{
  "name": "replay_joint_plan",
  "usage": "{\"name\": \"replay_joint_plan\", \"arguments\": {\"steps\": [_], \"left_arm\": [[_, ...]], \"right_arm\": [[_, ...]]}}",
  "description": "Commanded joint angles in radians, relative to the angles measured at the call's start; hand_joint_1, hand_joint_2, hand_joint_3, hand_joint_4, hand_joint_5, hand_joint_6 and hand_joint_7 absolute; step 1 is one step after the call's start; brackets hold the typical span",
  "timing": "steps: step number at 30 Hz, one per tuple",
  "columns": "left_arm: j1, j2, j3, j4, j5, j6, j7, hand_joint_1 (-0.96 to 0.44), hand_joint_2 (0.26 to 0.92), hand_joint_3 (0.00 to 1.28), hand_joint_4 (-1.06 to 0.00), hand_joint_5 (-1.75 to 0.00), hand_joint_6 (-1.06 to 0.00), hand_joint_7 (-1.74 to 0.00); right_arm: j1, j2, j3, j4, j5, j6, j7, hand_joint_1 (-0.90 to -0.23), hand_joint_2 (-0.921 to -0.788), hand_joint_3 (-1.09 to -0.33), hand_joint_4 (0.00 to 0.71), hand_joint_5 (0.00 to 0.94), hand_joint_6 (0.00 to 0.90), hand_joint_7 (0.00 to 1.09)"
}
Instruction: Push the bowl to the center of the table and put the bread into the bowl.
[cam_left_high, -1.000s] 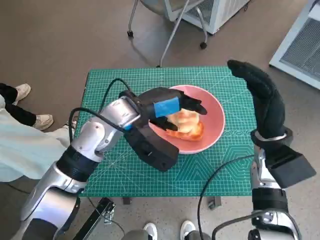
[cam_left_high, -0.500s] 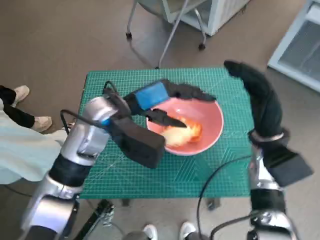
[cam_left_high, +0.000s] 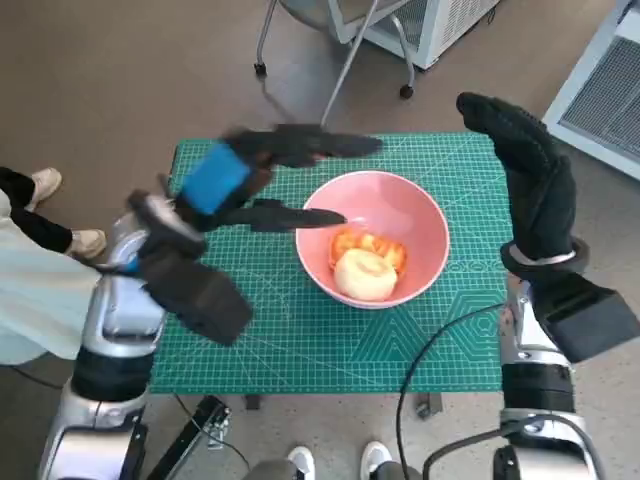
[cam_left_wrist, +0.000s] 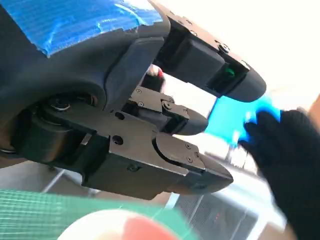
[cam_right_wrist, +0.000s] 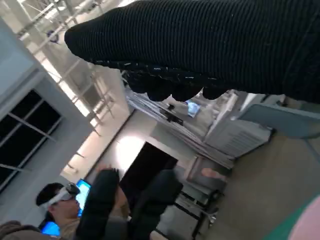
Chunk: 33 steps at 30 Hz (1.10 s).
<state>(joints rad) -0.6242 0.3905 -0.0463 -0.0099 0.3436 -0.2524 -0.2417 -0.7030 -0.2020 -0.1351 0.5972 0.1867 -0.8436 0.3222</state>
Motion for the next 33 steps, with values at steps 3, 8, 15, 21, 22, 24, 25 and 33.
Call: {"name": "replay_joint_plan", "arguments": {"steps": [3,8,15,21,22,24,25,33], "left_arm": [[0.076,-0.068,0.043,0.000,-0.045,-0.089,0.138,0.05,0.844,0.00,-0.61,-0.03,-0.64,-0.36],[0.107,-0.117,0.062,0.041,-0.084,-0.158,0.211,0.00,0.851,0.01,-0.57,-0.04,-0.42,-0.67],[0.129,-0.166,0.070,0.103,-0.092,-0.227,0.291,-0.05,0.882,0.02,-0.53,-0.04,-0.28,-0.78],[0.139,-0.184,0.076,0.126,-0.087,-0.241,0.331,-0.10,0.906,0.03,-0.51,-0.04,-0.23,-0.78],[0.140,-0.185,0.076,0.127,-0.086,-0.242,0.336,-0.10,0.908,0.03,-0.51,-0.04,-0.22,-0.78],[0.143,-0.187,0.074,0.128,-0.082,-0.244,0.344,-0.12,0.913,0.03,-0.50,-0.04,-0.21,-0.77],[0.146,-0.191,0.073,0.127,-0.079,-0.245,0.350,-0.12,0.914,0.03,-0.50,-0.04,-0.21,-0.77],[0.152,-0.202,0.061,0.105,-0.065,-0.227,0.363,-0.12,0.921,0.04,-0.50,-0.03,-0.19,-0.76]], "right_arm": [[-0.012,0.024,-0.005,0.015,-0.015,-0.004,-0.031,-0.589,-0.921,-0.696,0.397,0.015,0.111,0.75],[-0.024,0.030,-0.001,0.029,-0.039,-0.017,-0.049,-0.599,-0.921,-0.695,0.399,0.013,0.122,0.72],[-0.033,0.027,0.001,0.036,-0.047,-0.020,-0.051,-0.588,-0.921,-0.704,0.383,0.004,0.107,0.72],[-0.038,0.021,0.003,0.033,-0.044,-0.013,-0.046,-0.582,-0.921,-0.718,0.377,0.001,0.100,0.73],[-0.039,0.021,0.003,0.035,-0.043,-0.012,-0.044,-0.583,-0.921,-0.718,0.377,0.001,0.100,0.73],[-0.040,0.021,0.004,0.035,-0.043,-0.010,-0.044,-0.584,-0.921,-0.719,0.378,0.002,0.098,0.74],[-0.041,0.021,0.005,0.033,-0.044,-0.009,-0.044,-0.584,-0.921,-0.720,0.378,0.002,0.098,0.74],[-0.042,0.019,0.013,0.030,-0.044,0.003,-0.037,-0.588,-0.921,-0.725,0.383,0.004,0.076,0.78]]}}
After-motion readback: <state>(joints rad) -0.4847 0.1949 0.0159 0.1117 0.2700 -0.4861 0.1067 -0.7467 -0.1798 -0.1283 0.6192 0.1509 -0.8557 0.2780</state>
